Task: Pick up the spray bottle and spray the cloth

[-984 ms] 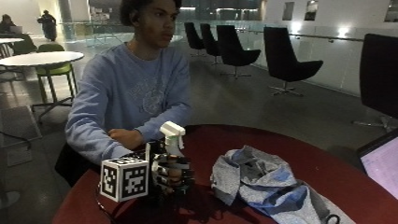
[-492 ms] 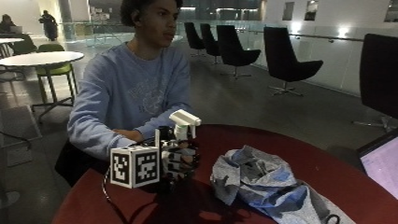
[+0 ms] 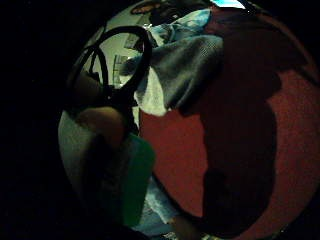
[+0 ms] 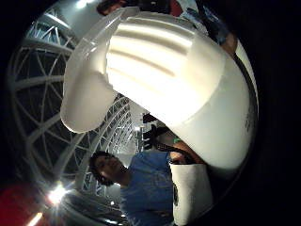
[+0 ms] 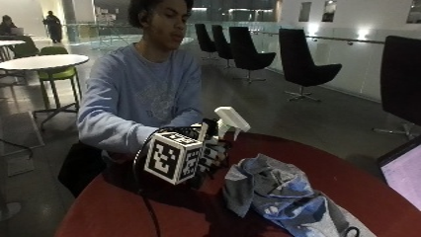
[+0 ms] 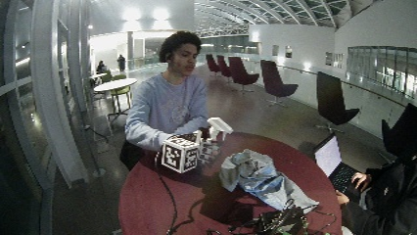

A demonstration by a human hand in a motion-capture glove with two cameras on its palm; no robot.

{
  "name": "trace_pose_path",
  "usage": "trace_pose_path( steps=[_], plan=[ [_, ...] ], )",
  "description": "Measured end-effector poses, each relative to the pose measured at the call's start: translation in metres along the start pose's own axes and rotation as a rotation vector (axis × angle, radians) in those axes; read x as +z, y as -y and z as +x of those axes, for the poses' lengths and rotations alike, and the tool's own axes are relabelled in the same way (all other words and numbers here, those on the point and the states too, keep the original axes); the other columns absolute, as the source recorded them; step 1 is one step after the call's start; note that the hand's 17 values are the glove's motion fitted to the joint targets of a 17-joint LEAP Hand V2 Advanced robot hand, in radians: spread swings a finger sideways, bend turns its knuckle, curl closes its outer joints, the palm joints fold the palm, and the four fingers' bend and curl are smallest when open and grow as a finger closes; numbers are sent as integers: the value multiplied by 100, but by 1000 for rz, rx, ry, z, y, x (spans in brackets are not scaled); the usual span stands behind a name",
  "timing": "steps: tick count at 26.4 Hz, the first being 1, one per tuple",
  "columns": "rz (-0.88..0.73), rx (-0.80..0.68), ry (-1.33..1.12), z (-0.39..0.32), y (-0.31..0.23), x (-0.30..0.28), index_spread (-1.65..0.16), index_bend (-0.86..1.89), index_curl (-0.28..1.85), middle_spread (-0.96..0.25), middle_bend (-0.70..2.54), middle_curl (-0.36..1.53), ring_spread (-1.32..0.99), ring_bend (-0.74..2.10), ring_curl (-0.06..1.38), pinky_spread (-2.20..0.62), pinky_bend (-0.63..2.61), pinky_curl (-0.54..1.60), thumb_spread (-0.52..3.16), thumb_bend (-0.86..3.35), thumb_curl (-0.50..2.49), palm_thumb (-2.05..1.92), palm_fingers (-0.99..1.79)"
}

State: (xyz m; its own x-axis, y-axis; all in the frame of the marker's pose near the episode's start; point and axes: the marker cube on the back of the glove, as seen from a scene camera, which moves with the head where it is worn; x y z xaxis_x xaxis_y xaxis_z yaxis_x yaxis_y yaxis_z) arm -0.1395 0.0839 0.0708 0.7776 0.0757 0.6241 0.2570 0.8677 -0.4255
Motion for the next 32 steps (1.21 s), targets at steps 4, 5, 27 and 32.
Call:
trace_pose_path(
  steps=[4, 5, 27, 32],
  plan=[
    [-29, 150, -15, -2, 7, 2, -24, 12, 30, -4, 17, 39, -2, 64, 42, 16, 31, 37, 90, -1, 53, 86, 108],
    [-44, 180, -17, -1, 9, 2, -24, 10, 29, -4, 29, 43, -2, 61, 41, 16, 27, 36, 89, -1, 54, 86, 113],
    [-151, 302, -36, -8, 22, 16, -20, 11, 29, -4, 33, 47, -1, 61, 42, 15, 28, 37, 92, -2, 56, 83, 113],
    [-157, 312, -37, -7, 21, 16, -20, 11, 29, -4, 34, 47, -1, 62, 42, 15, 27, 37, 93, -3, 56, 83, 113]
  ],
)
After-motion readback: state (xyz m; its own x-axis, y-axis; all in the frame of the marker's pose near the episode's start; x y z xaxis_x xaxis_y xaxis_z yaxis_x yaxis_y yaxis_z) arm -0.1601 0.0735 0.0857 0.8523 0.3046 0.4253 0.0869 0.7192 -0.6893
